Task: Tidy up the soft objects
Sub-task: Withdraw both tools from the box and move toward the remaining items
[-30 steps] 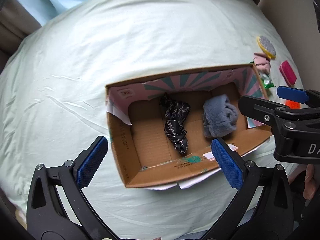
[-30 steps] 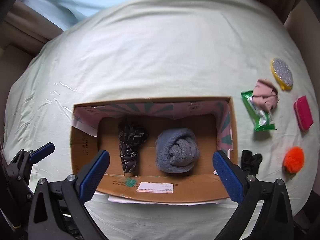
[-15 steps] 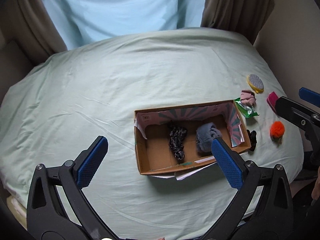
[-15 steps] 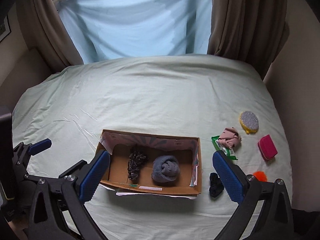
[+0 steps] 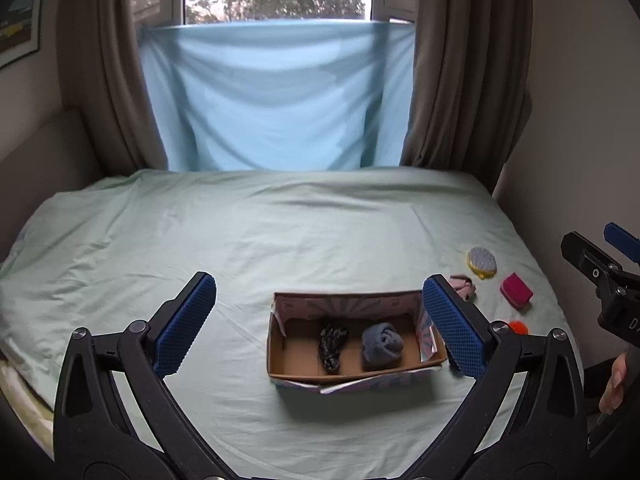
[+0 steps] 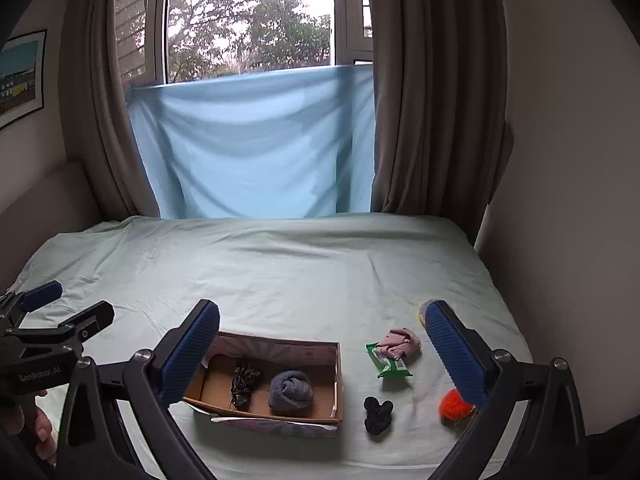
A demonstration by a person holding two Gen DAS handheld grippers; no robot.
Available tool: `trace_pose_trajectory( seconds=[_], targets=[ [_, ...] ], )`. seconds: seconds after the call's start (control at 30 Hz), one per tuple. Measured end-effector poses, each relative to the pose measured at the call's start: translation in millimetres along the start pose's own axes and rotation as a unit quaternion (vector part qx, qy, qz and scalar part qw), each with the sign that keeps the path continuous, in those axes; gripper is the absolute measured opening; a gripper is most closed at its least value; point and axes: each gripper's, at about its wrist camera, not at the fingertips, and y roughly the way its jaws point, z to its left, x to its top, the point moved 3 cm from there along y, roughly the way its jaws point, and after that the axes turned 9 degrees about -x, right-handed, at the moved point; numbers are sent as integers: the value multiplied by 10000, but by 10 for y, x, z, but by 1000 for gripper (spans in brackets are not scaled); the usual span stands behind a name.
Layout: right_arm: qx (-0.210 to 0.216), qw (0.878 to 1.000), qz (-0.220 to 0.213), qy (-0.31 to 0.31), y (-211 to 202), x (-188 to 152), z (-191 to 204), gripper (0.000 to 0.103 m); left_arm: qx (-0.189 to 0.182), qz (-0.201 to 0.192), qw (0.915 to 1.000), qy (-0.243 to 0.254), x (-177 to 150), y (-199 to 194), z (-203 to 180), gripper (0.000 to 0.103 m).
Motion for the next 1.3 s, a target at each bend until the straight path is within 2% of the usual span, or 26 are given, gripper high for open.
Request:
trace_pose_trajectory(
  seconds=[0.13,0.3,0.57,0.83,1.0,1.2,1.3],
  targets=[
    [-2,9993,-354,-68,-233,57,-175,103,145,-384,9991,-97,80,-261,-221,103],
    [35,9985,-538,22,-347,34,-498,103,-51,-421,9991,44,170,-201,-635,103],
    [-378,9977,-243,498,-109,-162,-1297,103,-588,-9,9965,586,258,312,-1499,103],
    [-986,9912,253,851,320,-526,-1996,103,-1077,576,9872,1027,332,1073,-2263,103],
    [-1197,9851,805,940,742,-835,-2215,103,-1441,1157,9736,1339,252,1700,-2647,103],
    [-1308,9718,1443,1332,1242,-1226,-2400,103,-1789,1883,9474,1871,35,2495,-3044,103],
    [-1265,9674,1615,1488,1470,-1383,-2443,103,-1957,2235,9328,2042,-107,2856,-3123,103]
  ],
)
